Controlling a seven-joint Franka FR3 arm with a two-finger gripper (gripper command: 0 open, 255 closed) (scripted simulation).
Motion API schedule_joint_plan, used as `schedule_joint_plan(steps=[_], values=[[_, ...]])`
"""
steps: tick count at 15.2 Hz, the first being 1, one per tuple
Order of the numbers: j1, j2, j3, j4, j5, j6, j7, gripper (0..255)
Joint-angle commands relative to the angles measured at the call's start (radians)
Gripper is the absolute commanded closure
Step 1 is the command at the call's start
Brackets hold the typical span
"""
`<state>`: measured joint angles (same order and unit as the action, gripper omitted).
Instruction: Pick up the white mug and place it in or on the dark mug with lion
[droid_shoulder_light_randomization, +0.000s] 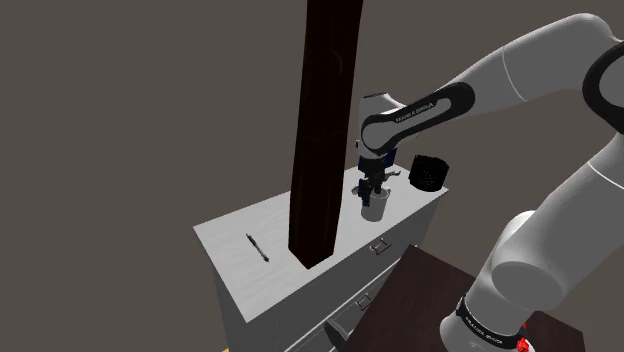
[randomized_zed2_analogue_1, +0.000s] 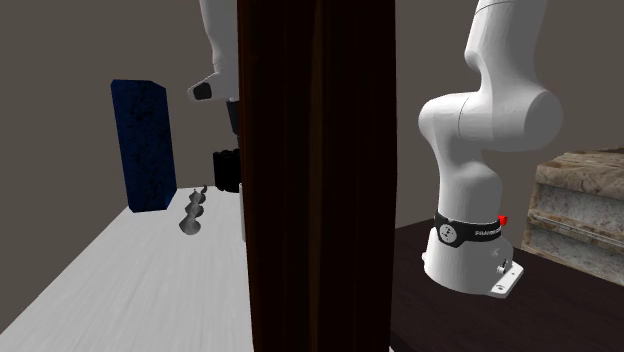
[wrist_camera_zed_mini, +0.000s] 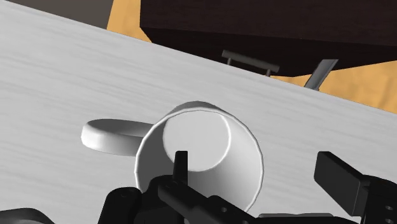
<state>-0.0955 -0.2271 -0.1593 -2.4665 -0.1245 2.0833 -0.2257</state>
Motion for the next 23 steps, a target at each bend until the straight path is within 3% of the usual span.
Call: schedule_joint_plan(steps=[1, 11, 12, 23], values=[[-0.002, 0.007, -0.002, -0.023, -0.002, 0.03, 0.0, 0], [-0.002, 0.016, -0.004, -0.037, -0.003, 0.054, 0.0, 0], [-0.002, 0.016, -0.004, -0.037, -0.003, 0.054, 0.0, 255], [-0.002, -0.001, -0.003, -0.024, -0.003, 0.024, -0.001, 255]])
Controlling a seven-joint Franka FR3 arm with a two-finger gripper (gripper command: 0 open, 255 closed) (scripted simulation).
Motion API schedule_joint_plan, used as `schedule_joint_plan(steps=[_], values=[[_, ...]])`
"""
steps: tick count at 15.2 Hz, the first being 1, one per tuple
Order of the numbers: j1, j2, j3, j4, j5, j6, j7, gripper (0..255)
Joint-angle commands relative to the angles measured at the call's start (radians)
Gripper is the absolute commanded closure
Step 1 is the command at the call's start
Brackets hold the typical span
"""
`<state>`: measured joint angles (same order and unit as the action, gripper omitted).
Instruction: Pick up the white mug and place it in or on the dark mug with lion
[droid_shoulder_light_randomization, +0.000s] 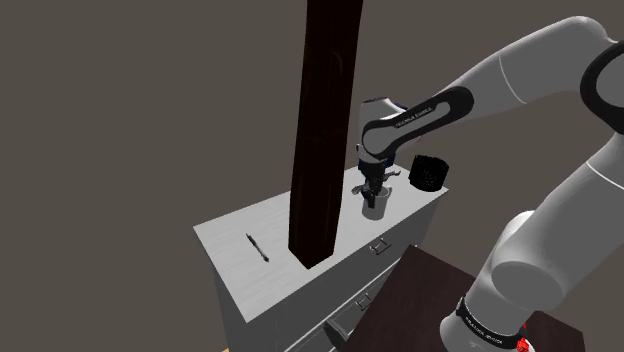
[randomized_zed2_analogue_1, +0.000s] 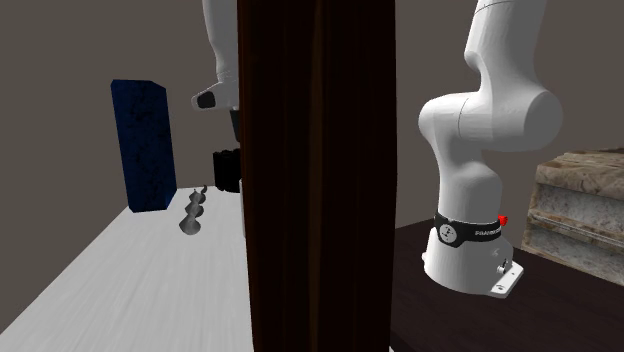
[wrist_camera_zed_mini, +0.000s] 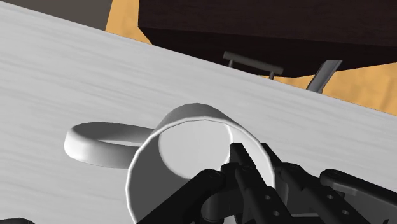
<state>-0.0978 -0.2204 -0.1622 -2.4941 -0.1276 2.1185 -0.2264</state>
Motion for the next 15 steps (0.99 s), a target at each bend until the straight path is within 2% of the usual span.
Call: schedule_joint_plan(steps=[1, 15], values=[[0.0, -0.016, 0.001, 0.01, 0.0, -0.027, -0.001, 255], [0.002, -0.105, 0.012, 0.126, 0.003, -0.231, -0.008, 255]])
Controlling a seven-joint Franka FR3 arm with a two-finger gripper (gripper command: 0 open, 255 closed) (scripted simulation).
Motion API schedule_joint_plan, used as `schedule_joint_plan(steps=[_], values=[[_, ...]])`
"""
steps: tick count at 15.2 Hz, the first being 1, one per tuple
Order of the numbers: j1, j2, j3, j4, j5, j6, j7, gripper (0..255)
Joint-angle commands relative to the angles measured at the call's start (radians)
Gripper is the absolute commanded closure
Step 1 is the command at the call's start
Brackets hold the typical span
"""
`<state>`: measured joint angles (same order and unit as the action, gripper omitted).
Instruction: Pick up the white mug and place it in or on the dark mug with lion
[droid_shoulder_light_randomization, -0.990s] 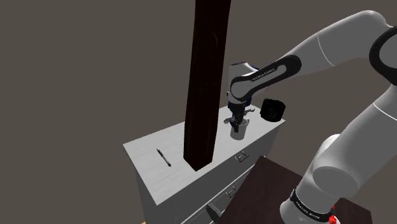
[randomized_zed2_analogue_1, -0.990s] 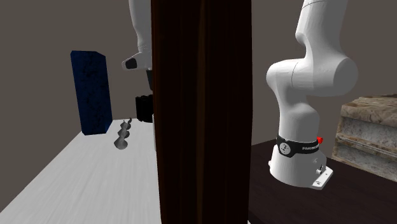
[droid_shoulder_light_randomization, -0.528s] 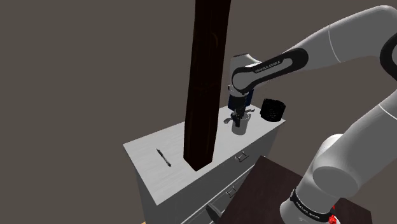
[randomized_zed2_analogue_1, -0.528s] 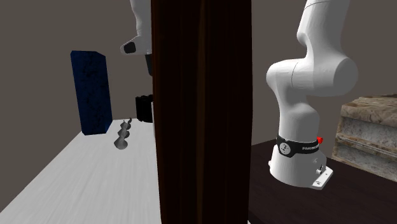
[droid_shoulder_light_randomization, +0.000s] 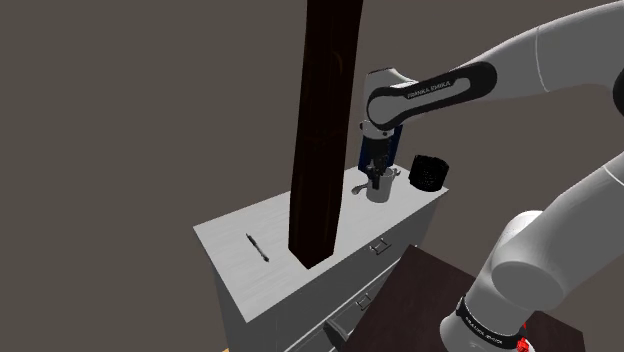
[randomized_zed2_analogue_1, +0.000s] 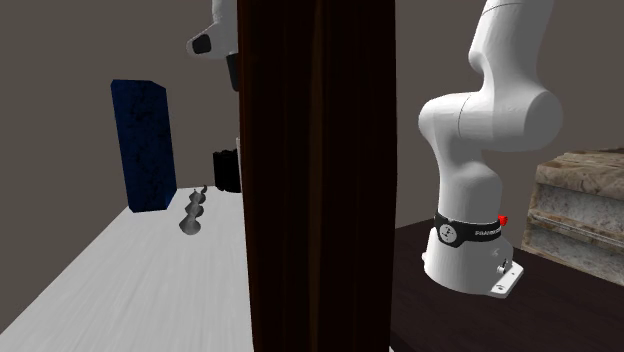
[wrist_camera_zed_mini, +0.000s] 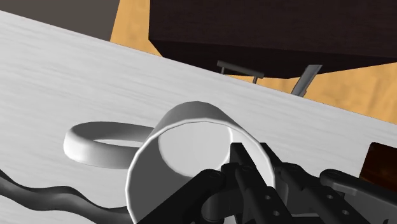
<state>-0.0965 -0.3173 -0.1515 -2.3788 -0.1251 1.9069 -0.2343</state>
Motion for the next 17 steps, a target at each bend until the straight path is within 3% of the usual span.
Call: schedule_joint_plan(steps=[1, 17], values=[[0.001, -0.012, 0.002, 0.02, 0.001, -0.033, -0.001, 255], [0.004, -0.05, 0.013, 0.203, 0.007, -0.253, -0.013, 255]])
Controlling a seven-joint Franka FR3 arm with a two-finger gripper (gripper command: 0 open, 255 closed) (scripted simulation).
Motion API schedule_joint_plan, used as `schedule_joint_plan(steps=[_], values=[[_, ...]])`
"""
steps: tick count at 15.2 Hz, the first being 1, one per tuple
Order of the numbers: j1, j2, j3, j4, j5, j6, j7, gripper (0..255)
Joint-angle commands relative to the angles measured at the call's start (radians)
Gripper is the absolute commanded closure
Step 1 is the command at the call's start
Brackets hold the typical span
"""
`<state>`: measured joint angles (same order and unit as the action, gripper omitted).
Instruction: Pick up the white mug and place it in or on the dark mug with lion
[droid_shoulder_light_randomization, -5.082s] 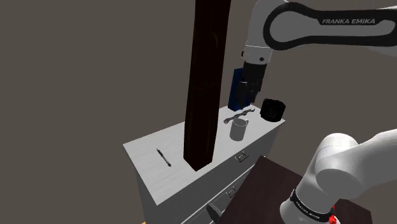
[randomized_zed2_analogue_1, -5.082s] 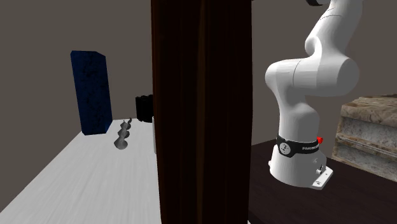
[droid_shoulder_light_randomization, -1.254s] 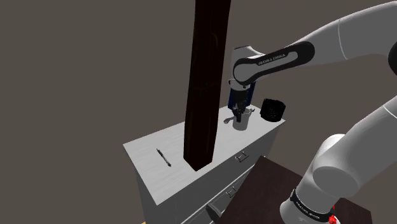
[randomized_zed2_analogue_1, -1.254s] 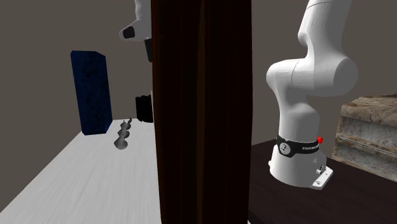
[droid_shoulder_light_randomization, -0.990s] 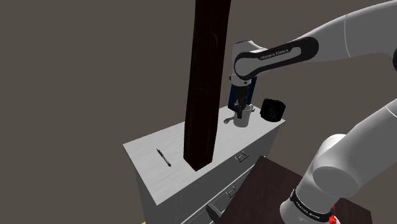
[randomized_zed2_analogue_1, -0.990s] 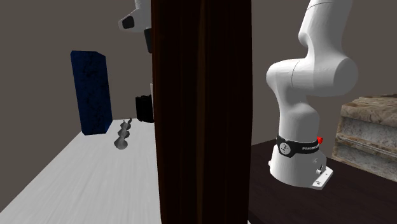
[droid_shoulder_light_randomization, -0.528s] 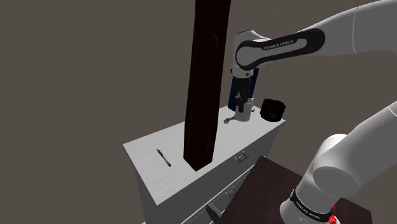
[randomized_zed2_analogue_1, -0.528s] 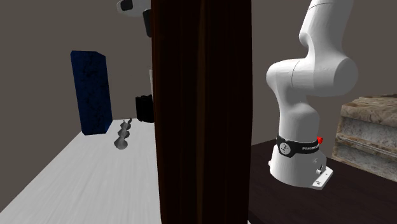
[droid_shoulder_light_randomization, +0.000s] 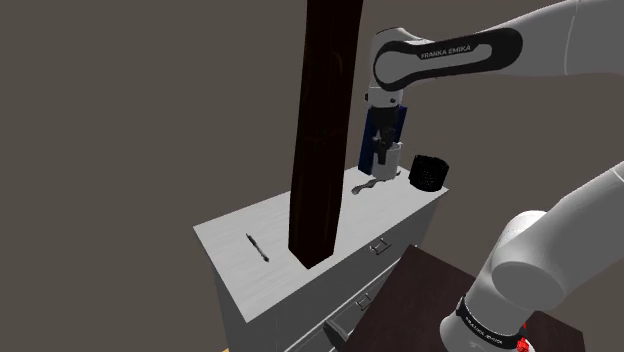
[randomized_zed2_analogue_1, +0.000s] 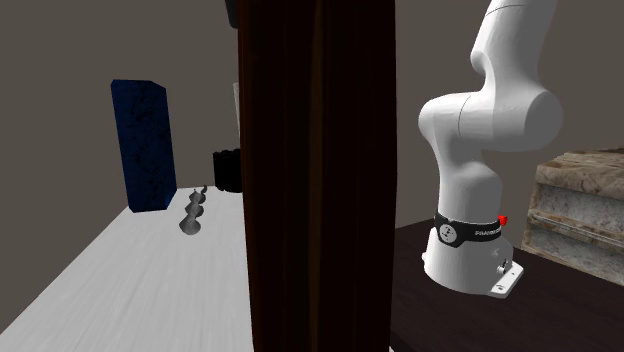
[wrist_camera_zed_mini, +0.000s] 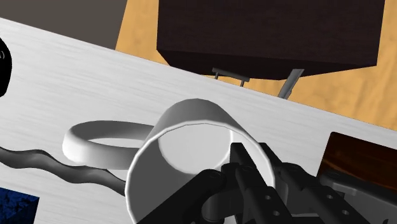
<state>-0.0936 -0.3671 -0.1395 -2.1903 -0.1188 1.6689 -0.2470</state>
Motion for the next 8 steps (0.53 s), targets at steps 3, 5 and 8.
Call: schedule_joint_plan(steps=[3, 5, 8], values=[[0.001, -0.001, 0.003, 0.044, 0.002, -0.045, -0.002, 255], [-0.019, 0.005, -0.031, 0.055, -0.017, -0.045, -0.05, 255], [-0.048, 0.022, -0.081, 0.078, -0.043, -0.044, -0.124, 255]])
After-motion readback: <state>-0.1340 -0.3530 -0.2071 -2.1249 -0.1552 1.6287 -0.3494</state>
